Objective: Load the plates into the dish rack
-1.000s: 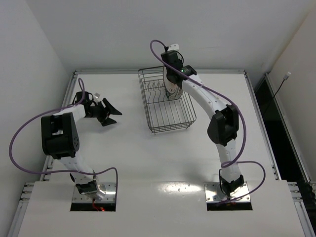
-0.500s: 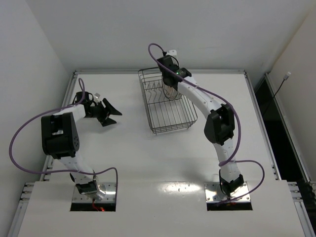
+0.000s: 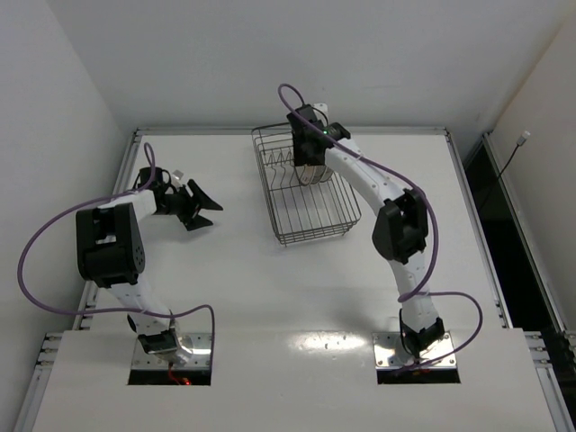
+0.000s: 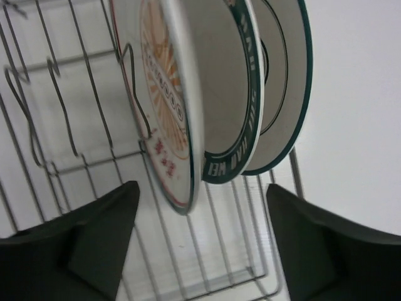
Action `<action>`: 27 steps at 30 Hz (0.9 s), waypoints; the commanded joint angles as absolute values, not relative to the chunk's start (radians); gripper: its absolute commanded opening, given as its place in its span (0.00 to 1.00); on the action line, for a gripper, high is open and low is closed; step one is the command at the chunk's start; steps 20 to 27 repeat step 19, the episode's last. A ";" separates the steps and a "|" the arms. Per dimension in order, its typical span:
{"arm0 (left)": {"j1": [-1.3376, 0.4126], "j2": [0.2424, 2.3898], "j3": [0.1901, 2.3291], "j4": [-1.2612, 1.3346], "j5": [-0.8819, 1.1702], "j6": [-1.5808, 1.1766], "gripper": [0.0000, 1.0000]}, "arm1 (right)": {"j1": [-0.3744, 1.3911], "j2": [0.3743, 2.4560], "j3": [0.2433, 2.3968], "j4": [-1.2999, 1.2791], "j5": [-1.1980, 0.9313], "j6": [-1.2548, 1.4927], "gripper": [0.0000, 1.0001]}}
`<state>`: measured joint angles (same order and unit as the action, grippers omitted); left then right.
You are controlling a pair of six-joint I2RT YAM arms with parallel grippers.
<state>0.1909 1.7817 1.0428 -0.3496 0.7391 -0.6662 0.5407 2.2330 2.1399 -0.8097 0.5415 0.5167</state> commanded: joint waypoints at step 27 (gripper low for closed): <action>0.202 1.801 1.108 -0.341 0.755 -0.650 0.58 | 0.355 1.478 1.498 -0.865 0.082 0.455 1.00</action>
